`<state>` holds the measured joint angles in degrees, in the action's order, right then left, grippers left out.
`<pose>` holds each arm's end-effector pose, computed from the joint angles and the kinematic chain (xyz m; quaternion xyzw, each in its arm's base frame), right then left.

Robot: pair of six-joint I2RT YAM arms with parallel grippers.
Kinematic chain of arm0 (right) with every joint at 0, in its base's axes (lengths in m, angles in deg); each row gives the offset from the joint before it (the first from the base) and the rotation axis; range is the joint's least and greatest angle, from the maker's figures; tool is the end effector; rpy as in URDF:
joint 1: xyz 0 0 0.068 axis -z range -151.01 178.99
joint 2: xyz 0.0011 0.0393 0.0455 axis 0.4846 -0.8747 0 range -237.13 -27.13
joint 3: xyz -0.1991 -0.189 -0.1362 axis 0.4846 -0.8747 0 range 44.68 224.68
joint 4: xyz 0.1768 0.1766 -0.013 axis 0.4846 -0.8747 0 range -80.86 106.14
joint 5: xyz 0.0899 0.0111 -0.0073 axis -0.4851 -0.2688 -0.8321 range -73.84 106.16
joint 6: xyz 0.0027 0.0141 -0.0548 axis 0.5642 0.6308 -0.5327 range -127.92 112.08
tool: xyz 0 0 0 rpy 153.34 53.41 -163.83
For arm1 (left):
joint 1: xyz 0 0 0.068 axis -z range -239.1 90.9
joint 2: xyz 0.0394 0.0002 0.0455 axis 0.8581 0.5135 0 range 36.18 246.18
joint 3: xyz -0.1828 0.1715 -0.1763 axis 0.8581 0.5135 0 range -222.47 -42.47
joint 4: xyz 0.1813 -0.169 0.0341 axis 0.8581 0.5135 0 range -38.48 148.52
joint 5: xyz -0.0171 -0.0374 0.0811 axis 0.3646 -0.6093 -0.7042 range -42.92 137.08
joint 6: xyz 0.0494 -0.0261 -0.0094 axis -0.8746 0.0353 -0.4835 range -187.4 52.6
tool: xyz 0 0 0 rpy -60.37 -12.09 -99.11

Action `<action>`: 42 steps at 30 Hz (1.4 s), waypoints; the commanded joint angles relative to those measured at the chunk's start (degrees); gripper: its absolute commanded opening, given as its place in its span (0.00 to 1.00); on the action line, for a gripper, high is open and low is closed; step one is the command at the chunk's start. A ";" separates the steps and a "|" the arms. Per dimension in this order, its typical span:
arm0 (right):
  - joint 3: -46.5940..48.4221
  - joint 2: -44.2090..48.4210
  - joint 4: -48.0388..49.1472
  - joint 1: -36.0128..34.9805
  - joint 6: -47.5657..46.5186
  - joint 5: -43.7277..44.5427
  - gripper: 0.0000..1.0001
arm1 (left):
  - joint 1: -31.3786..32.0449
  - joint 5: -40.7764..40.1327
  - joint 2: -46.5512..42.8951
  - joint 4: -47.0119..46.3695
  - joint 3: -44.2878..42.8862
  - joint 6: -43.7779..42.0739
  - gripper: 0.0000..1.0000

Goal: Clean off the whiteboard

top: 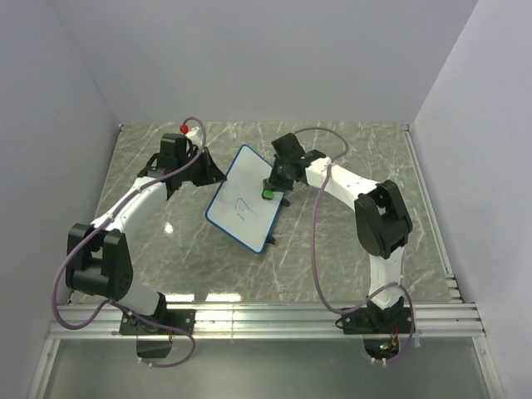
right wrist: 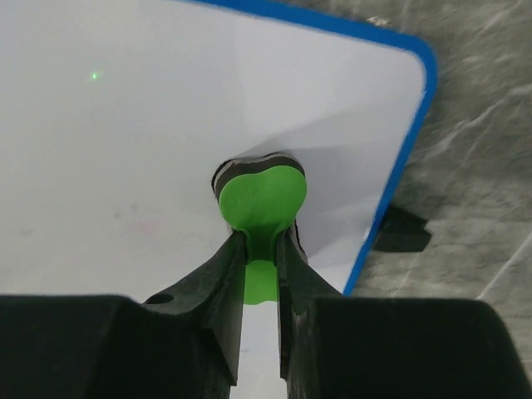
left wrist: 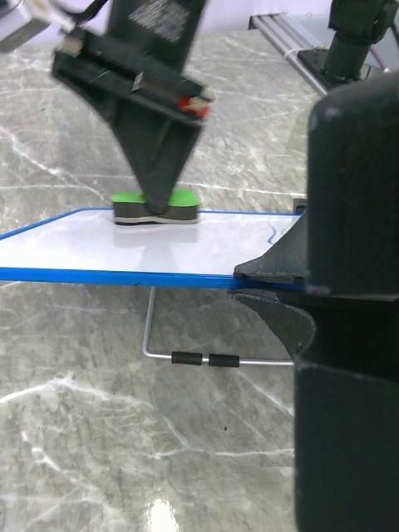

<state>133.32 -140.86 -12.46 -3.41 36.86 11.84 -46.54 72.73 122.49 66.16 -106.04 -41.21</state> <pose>0.3732 0.2403 0.2511 0.0907 0.9453 0.2222 0.2211 0.3145 -0.0876 0.3102 -0.0060 0.8795 -0.3310 0.3418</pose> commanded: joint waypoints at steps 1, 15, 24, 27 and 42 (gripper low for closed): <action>1.44 0.35 4.78 -9.68 4.97 -5.52 0.00 | 2.73 -1.91 -0.34 1.10 0.73 -0.35 0.00; -2.07 8.79 14.80 -15.58 9.72 -10.54 0.00 | 3.35 -4.11 -0.87 0.40 2.05 0.35 0.00; -8.92 11.16 8.75 -13.48 7.79 -2.29 0.00 | 3.35 -4.56 -1.40 1.45 1.96 -0.36 0.00; -10.32 11.25 4.53 -12.51 6.91 2.90 0.00 | 3.35 -4.56 -1.40 1.36 2.14 -0.36 0.00; -27.46 8.08 1.79 -10.49 7.69 4.23 0.00 | 3.44 -4.56 -0.87 2.86 -0.41 -0.97 0.00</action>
<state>112.64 -127.90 -0.42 -13.21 45.32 11.25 -44.60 67.95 121.13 67.73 -105.40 -42.26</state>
